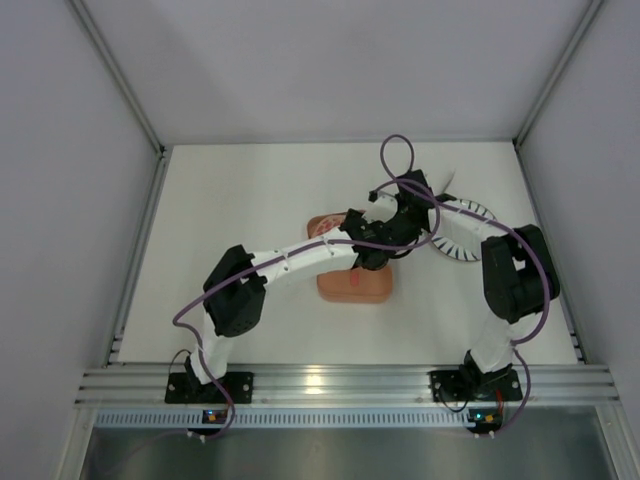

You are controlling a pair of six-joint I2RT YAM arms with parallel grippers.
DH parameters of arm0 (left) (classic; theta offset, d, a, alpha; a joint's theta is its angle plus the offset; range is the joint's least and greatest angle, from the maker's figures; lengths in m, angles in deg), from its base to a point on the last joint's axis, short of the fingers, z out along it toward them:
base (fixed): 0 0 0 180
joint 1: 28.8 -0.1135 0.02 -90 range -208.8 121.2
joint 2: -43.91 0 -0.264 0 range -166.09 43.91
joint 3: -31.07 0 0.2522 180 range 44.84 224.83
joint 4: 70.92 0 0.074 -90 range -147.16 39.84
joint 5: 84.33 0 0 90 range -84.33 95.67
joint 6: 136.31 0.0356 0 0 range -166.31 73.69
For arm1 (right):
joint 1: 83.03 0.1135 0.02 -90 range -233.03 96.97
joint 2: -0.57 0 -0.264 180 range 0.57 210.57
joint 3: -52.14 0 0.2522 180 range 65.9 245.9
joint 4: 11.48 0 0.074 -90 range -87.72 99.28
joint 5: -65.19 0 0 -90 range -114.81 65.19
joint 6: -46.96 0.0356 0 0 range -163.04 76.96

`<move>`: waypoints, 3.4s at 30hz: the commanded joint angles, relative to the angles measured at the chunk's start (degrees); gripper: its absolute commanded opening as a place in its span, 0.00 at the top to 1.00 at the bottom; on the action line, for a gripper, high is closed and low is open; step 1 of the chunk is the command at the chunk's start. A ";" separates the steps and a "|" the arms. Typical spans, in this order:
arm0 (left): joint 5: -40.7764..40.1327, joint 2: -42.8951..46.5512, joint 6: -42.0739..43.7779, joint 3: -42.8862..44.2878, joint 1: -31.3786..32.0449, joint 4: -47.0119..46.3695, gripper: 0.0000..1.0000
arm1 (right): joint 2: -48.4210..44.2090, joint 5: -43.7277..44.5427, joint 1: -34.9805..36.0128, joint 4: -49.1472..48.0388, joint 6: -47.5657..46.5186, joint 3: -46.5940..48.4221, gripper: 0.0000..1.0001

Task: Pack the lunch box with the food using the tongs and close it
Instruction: Close the box lid on the packing box.

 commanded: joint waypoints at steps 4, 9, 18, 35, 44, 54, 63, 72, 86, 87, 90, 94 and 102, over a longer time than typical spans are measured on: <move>3.87 4.88 -0.07 -3.89 0.11 -6.51 0.38 | -4.04 1.35 -0.07 1.42 -1.33 0.22 0.75; 5.28 5.15 0.37 -5.29 0.11 -8.53 0.37 | -3.78 1.00 -0.07 1.78 -1.24 0.13 0.75; 10.37 5.94 0.72 -8.46 0.11 -13.19 0.36 | -4.05 1.17 -0.07 2.22 -1.94 -0.93 0.75; 10.02 14.45 -0.60 -11.88 -5.42 -12.40 0.36 | -10.01 -3.92 0.19 3.01 -1.41 -4.87 0.85; 17.67 16.66 0.37 -17.07 -10.34 -13.72 0.37 | -13.63 -7.27 3.53 1.51 -0.10 -9.10 0.93; 22.51 19.91 0.11 -22.17 -15.53 -16.62 0.37 | -9.24 -11.13 5.38 0.19 1.66 -5.77 0.94; 24.44 21.06 1.07 -23.49 -16.67 -16.62 0.37 | -4.32 -12.01 5.38 0.81 1.75 -0.05 0.94; 26.99 21.06 1.51 -25.07 -16.76 -17.41 0.37 | 0.96 -11.13 5.38 3.09 0.87 6.28 0.93; 32.87 19.39 2.30 -26.04 -17.20 -19.43 0.38 | 5.45 -10.17 4.76 7.57 -0.36 15.41 0.92; 33.23 18.86 2.48 -25.95 -17.20 -19.43 0.38 | 5.10 -9.99 4.68 7.84 -0.27 15.25 0.92; 33.41 18.68 3.09 -25.51 -17.20 -19.43 0.38 | 2.55 -8.85 4.76 7.23 -0.18 12.88 0.91; 35.08 17.90 4.32 -24.98 -17.29 -18.56 0.39 | -0.44 -7.79 4.76 7.31 -0.27 9.72 0.91; 36.22 15.26 3.71 -24.02 -17.29 -18.38 0.42 | -1.59 -5.42 4.59 6.26 -0.10 6.98 0.91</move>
